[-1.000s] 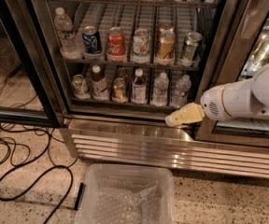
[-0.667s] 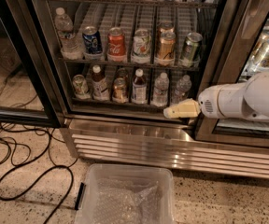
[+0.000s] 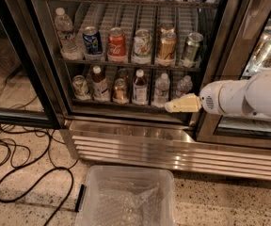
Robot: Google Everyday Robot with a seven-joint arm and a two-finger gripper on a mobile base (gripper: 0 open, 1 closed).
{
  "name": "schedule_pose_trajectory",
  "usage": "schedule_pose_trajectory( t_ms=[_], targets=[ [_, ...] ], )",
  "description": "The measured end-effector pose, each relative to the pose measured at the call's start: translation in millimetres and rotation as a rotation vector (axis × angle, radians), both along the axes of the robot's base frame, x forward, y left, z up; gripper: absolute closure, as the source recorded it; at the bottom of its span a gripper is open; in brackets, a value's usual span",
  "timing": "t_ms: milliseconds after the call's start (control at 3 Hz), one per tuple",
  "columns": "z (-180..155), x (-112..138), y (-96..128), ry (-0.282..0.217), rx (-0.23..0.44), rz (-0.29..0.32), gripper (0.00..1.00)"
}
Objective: Pick orange can from middle shelf of fridge
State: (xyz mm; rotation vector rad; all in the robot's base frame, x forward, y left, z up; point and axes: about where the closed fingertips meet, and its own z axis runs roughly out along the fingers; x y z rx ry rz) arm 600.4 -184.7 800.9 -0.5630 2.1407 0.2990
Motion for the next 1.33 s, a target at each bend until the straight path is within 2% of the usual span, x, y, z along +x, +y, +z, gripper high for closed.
schedule_pose_trajectory(
  t_ms=[667,1000,1333],
  targets=[
    [-5,60,22,-0.048,0.09,-0.104,0.0],
    [-4,63,26,-0.051,0.097,-0.106,0.0],
    [-3,67,34,-0.093,0.102,-0.12,0.0]
  ],
)
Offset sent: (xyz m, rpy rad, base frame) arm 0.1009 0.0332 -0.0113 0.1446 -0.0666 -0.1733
